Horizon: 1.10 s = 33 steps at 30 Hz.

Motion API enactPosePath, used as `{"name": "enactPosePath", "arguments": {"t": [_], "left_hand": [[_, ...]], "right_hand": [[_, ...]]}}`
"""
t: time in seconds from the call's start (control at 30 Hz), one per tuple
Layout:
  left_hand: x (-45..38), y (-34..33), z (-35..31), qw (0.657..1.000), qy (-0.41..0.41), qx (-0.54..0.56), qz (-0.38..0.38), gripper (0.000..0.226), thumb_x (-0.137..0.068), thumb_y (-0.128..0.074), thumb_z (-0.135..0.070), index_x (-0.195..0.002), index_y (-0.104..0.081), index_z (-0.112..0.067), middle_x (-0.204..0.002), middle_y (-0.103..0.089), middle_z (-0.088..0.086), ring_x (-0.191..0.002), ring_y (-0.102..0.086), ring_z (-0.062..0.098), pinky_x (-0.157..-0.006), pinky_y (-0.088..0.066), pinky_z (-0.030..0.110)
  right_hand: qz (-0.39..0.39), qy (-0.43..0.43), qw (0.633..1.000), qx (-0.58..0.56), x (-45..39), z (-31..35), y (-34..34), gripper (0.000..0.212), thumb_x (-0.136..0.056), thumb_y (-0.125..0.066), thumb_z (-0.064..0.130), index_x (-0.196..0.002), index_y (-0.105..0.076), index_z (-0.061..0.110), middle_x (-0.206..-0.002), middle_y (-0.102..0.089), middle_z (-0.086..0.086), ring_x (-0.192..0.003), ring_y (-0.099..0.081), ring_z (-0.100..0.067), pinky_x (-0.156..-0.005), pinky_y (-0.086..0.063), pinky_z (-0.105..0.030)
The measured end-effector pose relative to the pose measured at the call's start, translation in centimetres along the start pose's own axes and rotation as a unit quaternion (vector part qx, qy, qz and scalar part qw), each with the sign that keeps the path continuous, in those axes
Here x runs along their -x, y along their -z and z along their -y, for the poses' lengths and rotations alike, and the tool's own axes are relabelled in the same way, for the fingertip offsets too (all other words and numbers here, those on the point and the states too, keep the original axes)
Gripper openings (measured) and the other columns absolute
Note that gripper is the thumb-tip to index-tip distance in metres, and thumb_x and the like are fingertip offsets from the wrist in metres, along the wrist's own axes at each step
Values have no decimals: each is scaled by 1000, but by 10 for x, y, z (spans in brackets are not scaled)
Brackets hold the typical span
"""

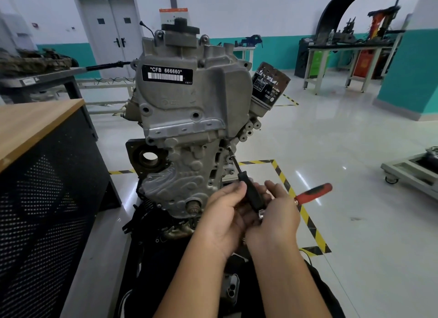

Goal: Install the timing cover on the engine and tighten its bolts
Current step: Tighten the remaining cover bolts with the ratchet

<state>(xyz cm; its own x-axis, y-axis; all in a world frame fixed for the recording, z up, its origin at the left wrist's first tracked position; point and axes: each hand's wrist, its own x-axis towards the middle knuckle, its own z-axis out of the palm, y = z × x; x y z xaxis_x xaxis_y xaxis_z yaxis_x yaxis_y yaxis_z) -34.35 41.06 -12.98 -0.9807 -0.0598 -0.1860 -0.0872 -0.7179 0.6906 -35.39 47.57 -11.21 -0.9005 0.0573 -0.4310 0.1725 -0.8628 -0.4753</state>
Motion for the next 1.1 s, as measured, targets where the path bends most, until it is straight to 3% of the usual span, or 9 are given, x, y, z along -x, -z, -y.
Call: {"name": "enactPosePath", "arguments": {"t": [0.07,0.23,0.33,0.4,0.5,0.63,0.8,0.93,1.1], "left_hand": [[-1,1,1,1000,-2,-18,-6,21,-100,-55,-9,-111,-72,-3,-106,-75,20,-87,-75,26,-68,-62,33],[1,1,-2,997,-38,-64,5,15,-63,-85,-12,-76,-77,-11,-72,-70,9,-62,-68,19,-59,-57,25],[3,2,-3,997,-36,-66,8,11,-87,-71,-14,-88,-80,-7,-88,-76,16,-76,-74,22,-65,-60,27],[0,4,-2,997,-40,-58,-14,21,-99,-56,-7,-99,-76,1,-97,-74,23,-82,-75,27,-66,-61,30],[0,6,-6,995,-60,-67,-32,21,-99,-54,0,-107,-73,5,-103,-74,24,-82,-76,28,-66,-61,31],[1,6,-8,991,-60,-105,-53,18,-87,-66,4,-86,-81,-6,-85,-76,20,-70,-74,27,-60,-60,32],[5,-4,-2,999,-2,-19,-39,18,-86,-67,-8,-98,-78,1,-104,-75,24,-84,-76,28,-65,-61,32],[-3,-1,-5,999,16,-2,-33,32,-100,-54,-8,-84,-80,2,-96,-75,23,-79,-76,27,-66,-63,33],[-2,-2,-3,998,43,-34,-38,28,-102,-55,-14,-109,-73,7,-103,-73,24,-94,-73,33,-89,-60,42]], "right_hand": [[13,115,988,107,1,0,6,7,-97,-61,19,-100,-67,18,-71,-73,7,-76,-75,-17,-77,-59,-38],[134,338,804,470,2,-12,18,18,-86,-59,45,-103,-66,46,-95,-71,18,-91,-67,-1,-77,-53,-24],[66,155,966,193,17,-12,5,17,-91,-67,30,-79,-78,34,-82,-77,6,-81,-75,-12,-72,-58,-27],[37,-7,999,7,11,-9,3,32,-92,-67,17,-64,-80,21,-74,-76,-5,-71,-76,-21,-72,-61,-33],[61,49,992,97,11,-8,13,19,-96,-65,22,-85,-79,28,-85,-78,1,-81,-77,-15,-80,-61,-35],[161,176,938,249,18,-4,10,19,-86,-61,65,-101,-52,73,-97,-61,47,-90,-60,19,-73,-46,-9],[152,35,986,64,18,1,10,20,-90,-73,39,-96,-77,20,-93,-79,5,-79,-77,-9,-67,-61,-28],[50,72,986,140,11,8,13,24,-104,-56,37,-115,-67,19,-95,-79,-1,-79,-77,-11,-80,-60,-39],[154,375,844,350,24,-3,25,39,-88,-63,55,-118,-43,69,-111,-59,43,-107,-60,14,-79,-50,-9]]}}
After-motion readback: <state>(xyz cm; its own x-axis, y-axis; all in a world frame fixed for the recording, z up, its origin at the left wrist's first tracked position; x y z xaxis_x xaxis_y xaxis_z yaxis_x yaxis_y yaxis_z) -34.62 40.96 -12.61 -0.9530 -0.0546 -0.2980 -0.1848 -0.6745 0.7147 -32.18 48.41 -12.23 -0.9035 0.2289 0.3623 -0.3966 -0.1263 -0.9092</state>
